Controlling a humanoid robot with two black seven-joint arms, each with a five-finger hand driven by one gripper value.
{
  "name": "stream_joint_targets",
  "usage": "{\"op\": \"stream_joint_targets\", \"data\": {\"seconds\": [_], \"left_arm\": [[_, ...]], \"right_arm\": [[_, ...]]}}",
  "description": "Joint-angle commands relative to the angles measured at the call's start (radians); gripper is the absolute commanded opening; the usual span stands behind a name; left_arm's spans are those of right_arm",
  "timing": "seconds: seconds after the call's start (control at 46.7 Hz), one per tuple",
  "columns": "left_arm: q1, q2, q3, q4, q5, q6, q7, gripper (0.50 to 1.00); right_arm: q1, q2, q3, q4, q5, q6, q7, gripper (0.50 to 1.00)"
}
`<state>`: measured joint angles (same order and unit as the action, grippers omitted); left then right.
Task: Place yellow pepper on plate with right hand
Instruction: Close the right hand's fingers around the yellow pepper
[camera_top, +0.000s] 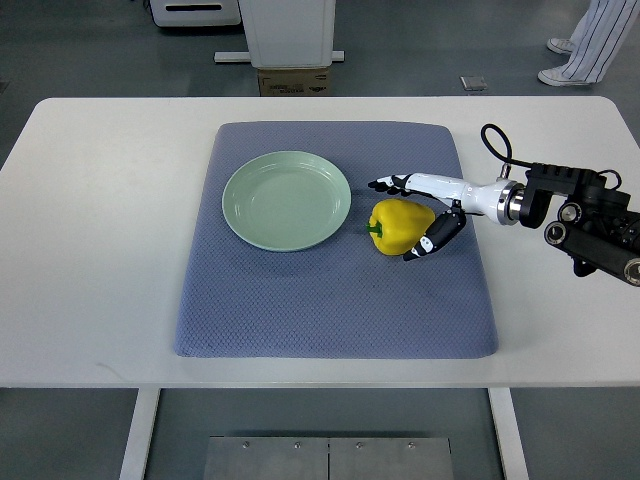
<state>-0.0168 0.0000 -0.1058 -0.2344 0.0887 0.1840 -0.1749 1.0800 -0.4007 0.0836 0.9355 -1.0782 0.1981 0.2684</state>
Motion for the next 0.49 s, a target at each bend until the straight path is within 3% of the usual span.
{"op": "stream_joint_targets", "data": {"seconds": [0.0, 0.15, 0.471], "left_arm": [[0.0, 0.0, 0.0, 0.0, 0.0, 0.0, 0.0, 1.0], [0.0, 0.0, 0.0, 0.0, 0.0, -0.001, 0.0, 1.0], [0.0, 0.0, 0.0, 0.0, 0.0, 0.0, 0.0, 1.0]], "right_arm": [[-0.003, 0.0, -0.002, -0.003, 0.0, -0.011, 0.0, 0.887], [-0.006, 0.0, -0.004, -0.009, -0.003, -0.011, 0.0, 0.837], [-0.008, 0.003, -0.022, -0.018, -0.003, -0.02, 0.0, 0.809]]}}
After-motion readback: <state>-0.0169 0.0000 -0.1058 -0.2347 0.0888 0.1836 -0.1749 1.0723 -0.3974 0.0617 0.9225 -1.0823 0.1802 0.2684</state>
